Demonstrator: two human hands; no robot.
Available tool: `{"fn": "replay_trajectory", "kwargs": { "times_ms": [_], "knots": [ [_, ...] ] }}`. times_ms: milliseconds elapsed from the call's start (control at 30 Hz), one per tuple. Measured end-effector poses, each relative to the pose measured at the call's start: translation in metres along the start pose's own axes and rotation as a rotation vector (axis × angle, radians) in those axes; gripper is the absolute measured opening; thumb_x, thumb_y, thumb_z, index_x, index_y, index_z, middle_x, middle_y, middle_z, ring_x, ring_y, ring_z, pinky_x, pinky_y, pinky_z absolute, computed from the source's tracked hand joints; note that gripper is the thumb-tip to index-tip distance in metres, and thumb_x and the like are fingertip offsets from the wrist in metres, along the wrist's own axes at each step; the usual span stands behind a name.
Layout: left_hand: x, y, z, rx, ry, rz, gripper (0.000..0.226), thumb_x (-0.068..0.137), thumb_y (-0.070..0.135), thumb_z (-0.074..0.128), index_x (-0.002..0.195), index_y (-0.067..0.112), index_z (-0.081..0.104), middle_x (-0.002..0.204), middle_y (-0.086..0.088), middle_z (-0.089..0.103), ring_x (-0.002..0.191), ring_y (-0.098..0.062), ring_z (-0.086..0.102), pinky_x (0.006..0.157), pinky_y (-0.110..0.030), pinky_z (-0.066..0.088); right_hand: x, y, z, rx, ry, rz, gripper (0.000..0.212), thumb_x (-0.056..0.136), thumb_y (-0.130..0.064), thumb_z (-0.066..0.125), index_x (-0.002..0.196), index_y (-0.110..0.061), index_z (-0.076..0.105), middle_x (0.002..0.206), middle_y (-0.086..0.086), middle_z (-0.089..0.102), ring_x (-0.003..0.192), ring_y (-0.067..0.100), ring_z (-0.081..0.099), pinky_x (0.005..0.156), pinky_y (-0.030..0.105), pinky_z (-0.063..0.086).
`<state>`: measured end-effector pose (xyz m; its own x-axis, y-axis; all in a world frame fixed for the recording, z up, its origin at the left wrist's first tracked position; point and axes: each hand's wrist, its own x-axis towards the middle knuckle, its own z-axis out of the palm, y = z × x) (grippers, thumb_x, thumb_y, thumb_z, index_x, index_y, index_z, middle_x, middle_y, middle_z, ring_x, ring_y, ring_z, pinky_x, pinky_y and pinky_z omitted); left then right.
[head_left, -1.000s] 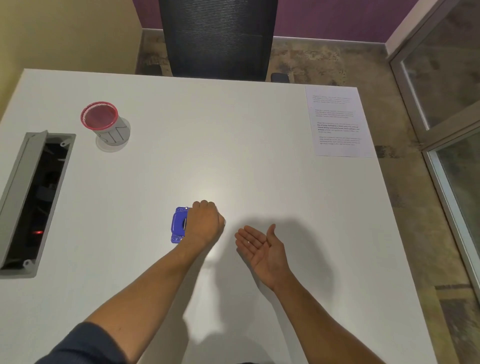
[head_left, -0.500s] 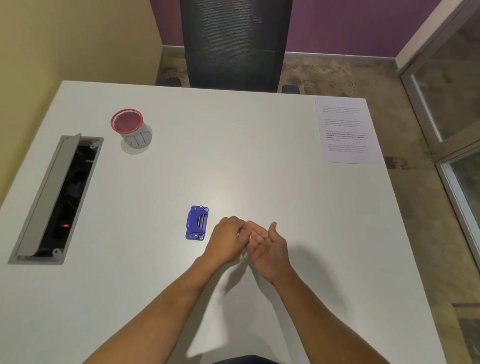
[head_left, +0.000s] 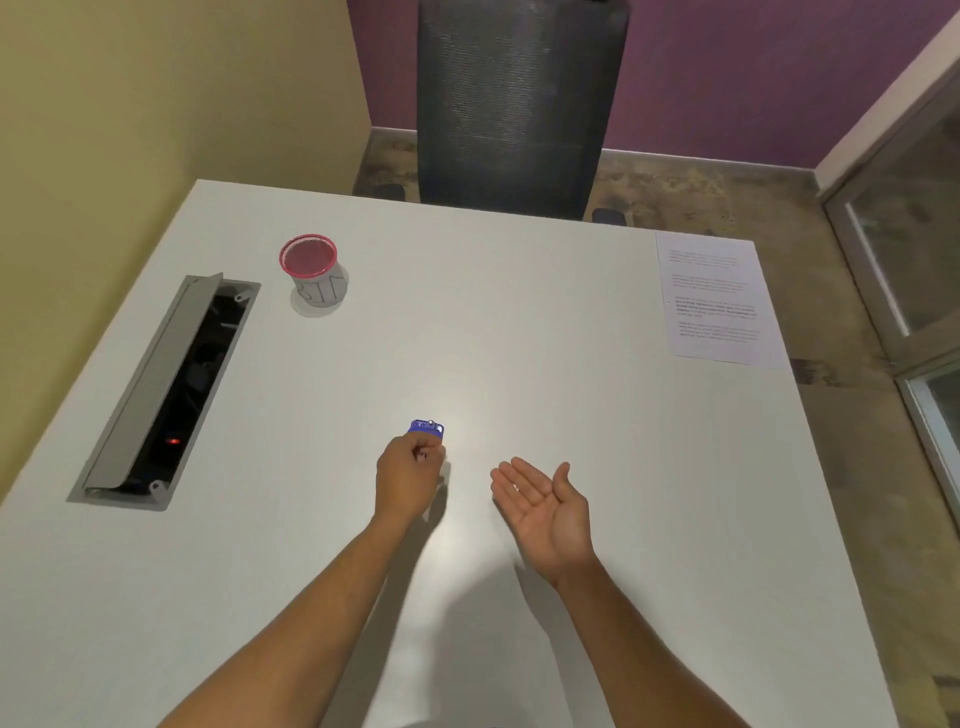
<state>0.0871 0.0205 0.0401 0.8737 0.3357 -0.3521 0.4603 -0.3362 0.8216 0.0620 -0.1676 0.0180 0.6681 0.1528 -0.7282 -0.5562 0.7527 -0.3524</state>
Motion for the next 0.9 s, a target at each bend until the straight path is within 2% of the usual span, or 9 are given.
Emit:
{"fn": "replay_trajectory", "kwargs": {
  "times_ms": [100, 133, 233, 300, 433, 500, 600, 767, 900],
  "knots": [
    [0.012, -0.012, -0.013, -0.071, 0.09, -0.173, 0.007, 0.087, 0.012, 0.06, 0.089, 0.017, 0.065, 0.083, 0.002, 0.063, 0.077, -0.02, 0.059, 0.063, -0.024, 0.046, 0.002, 0.002, 0.004, -0.012, 0.001, 0.005, 0.064, 0.098, -0.05, 0.043, 0.125, 0.007, 0.056, 0.123, 0.025, 0.066, 0.112, 0.037, 0.065, 0.099, 0.047, 0.047],
    [0.016, -0.016, -0.017, -0.091, 0.102, -0.225, 0.009, 0.087, 0.014, 0.061, 0.096, 0.016, 0.064, 0.089, 0.001, 0.064, 0.081, -0.021, 0.059, 0.066, -0.026, 0.047, 0.003, 0.004, 0.006, -0.011, 0.003, 0.005, 0.064, 0.098, -0.05, 0.043, 0.124, 0.007, 0.056, 0.124, 0.026, 0.065, 0.113, 0.038, 0.065, 0.101, 0.047, 0.046],
    [0.028, -0.024, -0.022, -0.107, 0.079, -0.325, 0.028, 0.088, 0.019, 0.065, 0.115, 0.011, 0.06, 0.107, -0.005, 0.062, 0.095, -0.026, 0.06, 0.089, -0.043, 0.053, 0.007, 0.008, 0.014, -0.004, 0.011, 0.007, 0.063, 0.098, -0.049, 0.044, 0.123, 0.008, 0.057, 0.125, 0.026, 0.064, 0.116, 0.039, 0.062, 0.104, 0.048, 0.044],
    [0.035, -0.027, -0.023, -0.106, 0.058, -0.341, 0.033, 0.088, 0.02, 0.066, 0.119, 0.009, 0.058, 0.109, -0.008, 0.063, 0.1, -0.03, 0.061, 0.092, -0.044, 0.052, 0.01, 0.011, 0.02, -0.004, 0.017, 0.01, 0.063, 0.099, -0.049, 0.043, 0.123, 0.008, 0.057, 0.124, 0.026, 0.064, 0.116, 0.039, 0.062, 0.104, 0.049, 0.044],
    [0.046, -0.028, -0.019, -0.084, -0.005, -0.337, 0.026, 0.088, 0.02, 0.065, 0.112, 0.01, 0.062, 0.103, -0.006, 0.066, 0.089, -0.023, 0.06, 0.077, -0.029, 0.044, 0.02, 0.014, 0.029, -0.011, 0.027, 0.013, 0.063, 0.099, -0.049, 0.042, 0.123, 0.008, 0.057, 0.124, 0.027, 0.064, 0.117, 0.04, 0.061, 0.106, 0.049, 0.043],
    [0.051, -0.03, -0.016, -0.063, -0.038, -0.331, 0.019, 0.088, 0.017, 0.065, 0.105, 0.008, 0.065, 0.101, -0.008, 0.07, 0.085, -0.024, 0.062, 0.075, -0.03, 0.047, 0.025, 0.014, 0.033, -0.015, 0.028, 0.018, 0.063, 0.099, -0.048, 0.042, 0.123, 0.008, 0.057, 0.124, 0.026, 0.064, 0.117, 0.04, 0.061, 0.107, 0.05, 0.042],
    [0.056, -0.031, -0.016, -0.037, -0.068, -0.319, 0.016, 0.088, 0.013, 0.064, 0.102, 0.006, 0.066, 0.098, -0.01, 0.07, 0.088, -0.028, 0.064, 0.082, -0.035, 0.051, 0.032, 0.013, 0.038, -0.025, 0.025, 0.023, 0.062, 0.1, -0.048, 0.042, 0.123, 0.008, 0.056, 0.124, 0.026, 0.064, 0.118, 0.039, 0.061, 0.109, 0.05, 0.04],
    [0.059, -0.035, -0.019, -0.067, -0.104, -0.301, 0.01, 0.088, 0.01, 0.065, 0.098, 0.007, 0.066, 0.086, -0.007, 0.068, 0.081, -0.025, 0.064, 0.083, -0.038, 0.053, 0.039, 0.012, 0.044, -0.043, 0.019, 0.031, 0.062, 0.1, -0.049, 0.04, 0.122, 0.007, 0.057, 0.125, 0.025, 0.063, 0.12, 0.039, 0.059, 0.111, 0.049, 0.039],
    [0.05, -0.032, -0.017, -0.079, -0.057, -0.263, 0.006, 0.087, 0.011, 0.064, 0.092, 0.013, 0.064, 0.086, -0.002, 0.067, 0.078, -0.021, 0.064, 0.072, -0.032, 0.054, 0.04, 0.012, 0.045, -0.053, 0.017, 0.038, 0.062, 0.1, -0.049, 0.039, 0.122, 0.006, 0.057, 0.126, 0.024, 0.063, 0.121, 0.039, 0.058, 0.11, 0.048, 0.039]
  ]
}}
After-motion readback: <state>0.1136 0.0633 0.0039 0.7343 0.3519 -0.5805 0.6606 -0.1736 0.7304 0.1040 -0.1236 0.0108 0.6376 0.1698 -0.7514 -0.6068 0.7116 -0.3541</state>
